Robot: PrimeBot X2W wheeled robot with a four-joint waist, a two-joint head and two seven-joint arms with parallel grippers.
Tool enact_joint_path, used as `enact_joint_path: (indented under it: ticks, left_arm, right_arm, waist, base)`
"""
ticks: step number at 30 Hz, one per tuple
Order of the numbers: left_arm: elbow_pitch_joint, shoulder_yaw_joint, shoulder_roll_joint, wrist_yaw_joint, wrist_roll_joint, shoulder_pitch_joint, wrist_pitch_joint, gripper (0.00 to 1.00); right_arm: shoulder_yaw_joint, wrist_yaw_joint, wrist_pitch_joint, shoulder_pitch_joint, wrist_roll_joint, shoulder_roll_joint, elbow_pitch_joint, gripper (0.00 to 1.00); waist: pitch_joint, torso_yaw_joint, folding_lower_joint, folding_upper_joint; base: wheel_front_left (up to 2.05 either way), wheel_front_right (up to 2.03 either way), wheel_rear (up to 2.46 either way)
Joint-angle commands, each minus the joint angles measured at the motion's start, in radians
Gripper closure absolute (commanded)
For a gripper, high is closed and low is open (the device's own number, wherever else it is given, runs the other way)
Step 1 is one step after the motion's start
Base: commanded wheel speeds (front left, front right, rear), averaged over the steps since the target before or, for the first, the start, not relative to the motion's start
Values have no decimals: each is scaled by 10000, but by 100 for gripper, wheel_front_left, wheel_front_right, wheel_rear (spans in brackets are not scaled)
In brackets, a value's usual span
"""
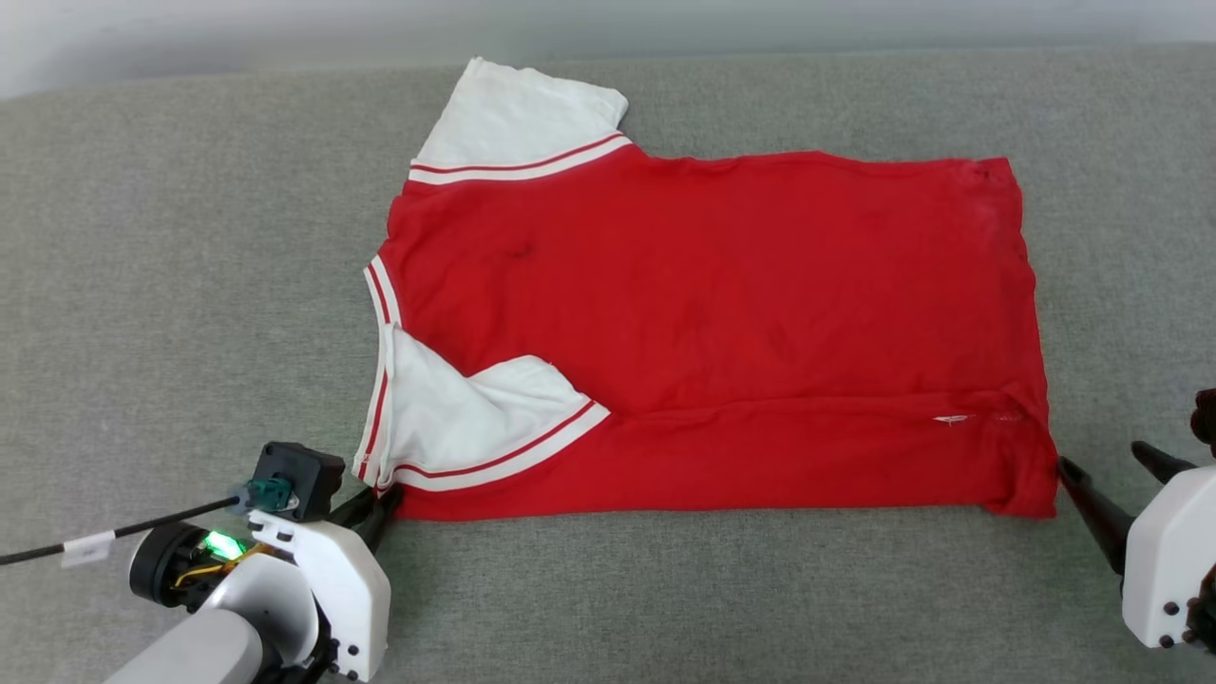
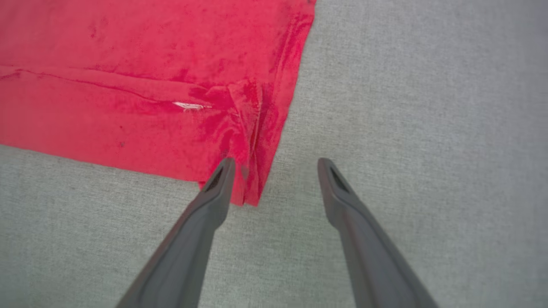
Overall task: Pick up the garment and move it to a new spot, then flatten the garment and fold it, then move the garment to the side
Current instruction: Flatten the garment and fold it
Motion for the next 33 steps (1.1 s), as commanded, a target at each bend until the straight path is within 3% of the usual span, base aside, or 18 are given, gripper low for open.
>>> enact_joint_path:
  ticks: [1,16,26,27,28,29,33]
  left_arm:
    - [-57,-60,-54,-26,51,238,-87,100]
    - [-2681,-70,596,749,780,340,-54,100]
    - [-3020,-141,710,786,808,371,38,100]
    - [-2995,-156,720,773,802,363,69,100]
    - [-2966,-185,729,759,820,339,104,100]
    - [-2937,-201,728,731,824,316,123,100]
    - [-2824,-238,716,715,767,331,166,100]
  right_arm:
    - [12,-3,-30,57,-172,-13,209,0]
    - [-67,-3,-72,-211,-217,423,2392,0]
    - [-193,-6,-335,-463,144,836,3429,0]
    - [-145,-6,-307,-465,163,823,3506,52]
    - [-42,-6,-308,-443,145,739,3561,95]
    - [22,-6,-336,-410,150,657,3624,100]
    - [80,-6,-436,-374,229,533,3758,100]
  waist:
    - [-186,152,1,0]
    - [-257,889,1,0]
    - [65,978,1,0]
    - [86,976,1,0]
    - [98,976,1,0]
    - [101,976,1,0]
    - [47,939,1,0]
  base:
    - [0,0,0]
    - [0,0,0]
    - [0,0,0]
    - [0,0,0]
    - [0,0,0]
    - [0,0,0]
    - [0,0,0]
